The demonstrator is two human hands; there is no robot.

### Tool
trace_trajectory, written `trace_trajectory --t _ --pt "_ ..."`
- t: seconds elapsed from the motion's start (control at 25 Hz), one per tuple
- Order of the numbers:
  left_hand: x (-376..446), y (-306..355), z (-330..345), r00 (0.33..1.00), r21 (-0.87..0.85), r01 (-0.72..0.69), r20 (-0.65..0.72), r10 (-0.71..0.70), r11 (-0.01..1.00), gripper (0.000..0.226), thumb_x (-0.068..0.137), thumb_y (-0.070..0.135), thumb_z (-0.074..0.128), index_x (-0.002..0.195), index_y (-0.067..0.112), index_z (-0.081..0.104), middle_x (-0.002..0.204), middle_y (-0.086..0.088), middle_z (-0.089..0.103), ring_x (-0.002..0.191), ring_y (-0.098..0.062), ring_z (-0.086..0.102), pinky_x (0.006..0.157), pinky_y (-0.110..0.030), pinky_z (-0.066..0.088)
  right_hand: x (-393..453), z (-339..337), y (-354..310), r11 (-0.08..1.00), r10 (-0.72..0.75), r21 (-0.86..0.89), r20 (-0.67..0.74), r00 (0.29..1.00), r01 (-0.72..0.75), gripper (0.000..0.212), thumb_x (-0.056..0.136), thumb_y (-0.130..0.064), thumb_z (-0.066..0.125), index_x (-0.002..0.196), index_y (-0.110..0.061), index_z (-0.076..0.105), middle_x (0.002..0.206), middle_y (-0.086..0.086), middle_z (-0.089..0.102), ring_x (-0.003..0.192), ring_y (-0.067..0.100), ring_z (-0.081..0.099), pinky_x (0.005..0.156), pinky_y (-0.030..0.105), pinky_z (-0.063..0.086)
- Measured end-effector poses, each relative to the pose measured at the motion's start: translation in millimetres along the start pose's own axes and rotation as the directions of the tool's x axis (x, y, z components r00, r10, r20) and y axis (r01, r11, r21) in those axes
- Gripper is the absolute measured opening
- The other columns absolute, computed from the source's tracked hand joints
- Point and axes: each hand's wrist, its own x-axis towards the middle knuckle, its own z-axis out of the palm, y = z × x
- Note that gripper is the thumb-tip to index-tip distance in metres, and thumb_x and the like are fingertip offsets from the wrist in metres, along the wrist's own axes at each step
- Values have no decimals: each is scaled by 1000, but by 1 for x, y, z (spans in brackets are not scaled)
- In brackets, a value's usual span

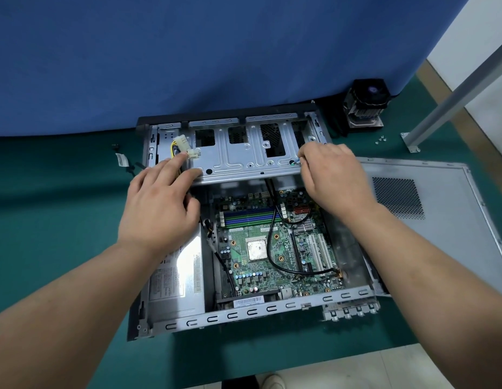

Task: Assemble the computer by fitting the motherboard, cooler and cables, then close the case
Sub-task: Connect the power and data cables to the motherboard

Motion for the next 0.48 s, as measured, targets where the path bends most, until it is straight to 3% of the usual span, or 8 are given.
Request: trace_trajectory --t 0.24,0.4,0.48 --pt "0 -1 1 1000 -12 -4 -18 4 1000 55 87 35 38 139 31 57 161 5 39 145 -21 34 121 -43 18 11 9 -15 982 79 175 -6 997 -77 12 95 -1 47 98 -12 51 89 6 59 78 31 53 67 35 29" --pt "1 -1 1 1000 -20 -8 -25 8 1000 55 87 35 39 138 31 58 161 4 40 145 -21 35 121 -43 18 1 9 -14 917 240 353 -115 964 -186 7 98 -9 43 97 -14 47 91 5 58 76 29 54 64 40 41" --pt "1 -1 2 1000 -24 -11 -26 10 1000 55 86 35 38 138 32 58 160 5 40 145 -21 36 121 -43 19 -2 8 -13 892 258 408 -103 961 -196 6 96 -12 45 97 -17 49 91 0 59 78 24 54 68 38 41"
